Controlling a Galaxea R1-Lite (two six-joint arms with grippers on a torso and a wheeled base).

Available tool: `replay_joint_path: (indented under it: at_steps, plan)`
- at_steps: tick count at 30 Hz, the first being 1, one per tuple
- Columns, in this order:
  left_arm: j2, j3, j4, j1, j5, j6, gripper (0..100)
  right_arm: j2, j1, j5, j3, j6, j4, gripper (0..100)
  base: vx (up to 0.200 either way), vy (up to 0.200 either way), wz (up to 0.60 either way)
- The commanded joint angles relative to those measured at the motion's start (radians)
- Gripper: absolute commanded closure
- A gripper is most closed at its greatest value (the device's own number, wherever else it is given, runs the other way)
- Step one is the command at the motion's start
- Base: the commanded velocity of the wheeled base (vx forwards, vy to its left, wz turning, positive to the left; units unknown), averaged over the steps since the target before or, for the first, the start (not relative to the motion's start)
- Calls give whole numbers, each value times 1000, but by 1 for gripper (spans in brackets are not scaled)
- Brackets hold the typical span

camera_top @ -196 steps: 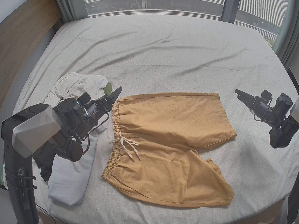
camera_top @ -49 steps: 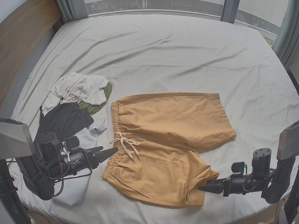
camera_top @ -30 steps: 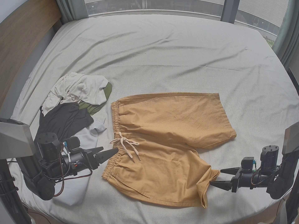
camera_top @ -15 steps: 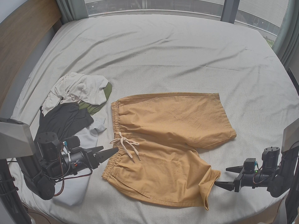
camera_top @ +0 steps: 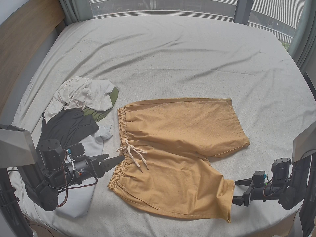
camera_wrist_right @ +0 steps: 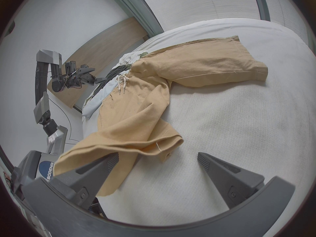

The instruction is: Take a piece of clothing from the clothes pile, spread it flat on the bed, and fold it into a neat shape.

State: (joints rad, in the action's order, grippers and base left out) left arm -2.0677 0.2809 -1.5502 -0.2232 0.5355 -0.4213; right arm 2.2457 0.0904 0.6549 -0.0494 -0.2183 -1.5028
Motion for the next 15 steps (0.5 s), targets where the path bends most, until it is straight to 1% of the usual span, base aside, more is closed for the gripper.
replay_joint_path:
  at_steps: [1,6,7,12,15]
  plan:
    - [0,1,-1,-1,0,-1,0,34,8,0,-27,-1,1,0,0,0,0]
    - [0,0,-1,-1,0,-1,0,12,66,0,-29,5,1,0,0,0,0]
    - [0,0,-1,-1,0,-1,0,-31,98,0,-29,8,6,0,0,0,0]
    - [-2,0,-1,-1,0,-1,0,-97,150,-3,-21,13,13,0,0,0,0]
    - [-6,0,-1,-1,0,-1,0,-110,173,-23,-21,23,15,0,0,0,0]
